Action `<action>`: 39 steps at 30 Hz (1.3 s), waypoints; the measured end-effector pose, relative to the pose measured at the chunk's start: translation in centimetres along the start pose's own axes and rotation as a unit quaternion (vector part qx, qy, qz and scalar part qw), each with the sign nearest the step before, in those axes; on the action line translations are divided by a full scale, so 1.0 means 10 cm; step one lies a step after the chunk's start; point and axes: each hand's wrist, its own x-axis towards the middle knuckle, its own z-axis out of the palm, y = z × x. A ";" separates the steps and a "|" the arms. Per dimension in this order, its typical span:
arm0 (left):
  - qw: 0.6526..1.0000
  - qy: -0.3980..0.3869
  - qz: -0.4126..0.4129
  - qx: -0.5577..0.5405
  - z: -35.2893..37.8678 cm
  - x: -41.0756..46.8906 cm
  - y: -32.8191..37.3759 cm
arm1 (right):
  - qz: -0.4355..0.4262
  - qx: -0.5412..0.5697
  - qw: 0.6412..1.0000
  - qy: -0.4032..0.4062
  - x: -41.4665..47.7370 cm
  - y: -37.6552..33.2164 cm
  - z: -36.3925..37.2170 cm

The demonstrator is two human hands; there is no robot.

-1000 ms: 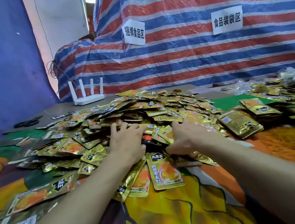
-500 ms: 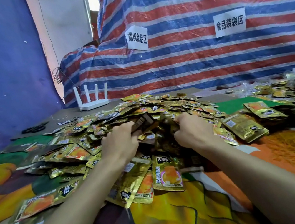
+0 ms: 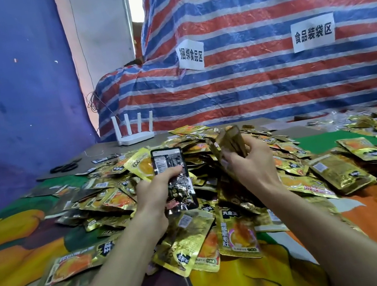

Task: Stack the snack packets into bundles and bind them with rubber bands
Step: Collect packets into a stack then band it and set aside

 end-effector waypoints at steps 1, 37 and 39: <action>1.000 -0.011 0.000 0.001 0.01 -0.03 0.00 | -0.005 0.033 0.999 0.003 -0.02 0.02 0.01; 0.947 -0.179 0.165 0.211 0.19 -0.07 -0.17 | 0.304 0.309 0.901 -0.030 -0.13 0.00 0.15; 0.966 -0.157 0.138 0.155 0.22 -0.06 -0.16 | 0.338 0.290 0.895 -0.027 -0.13 0.00 0.19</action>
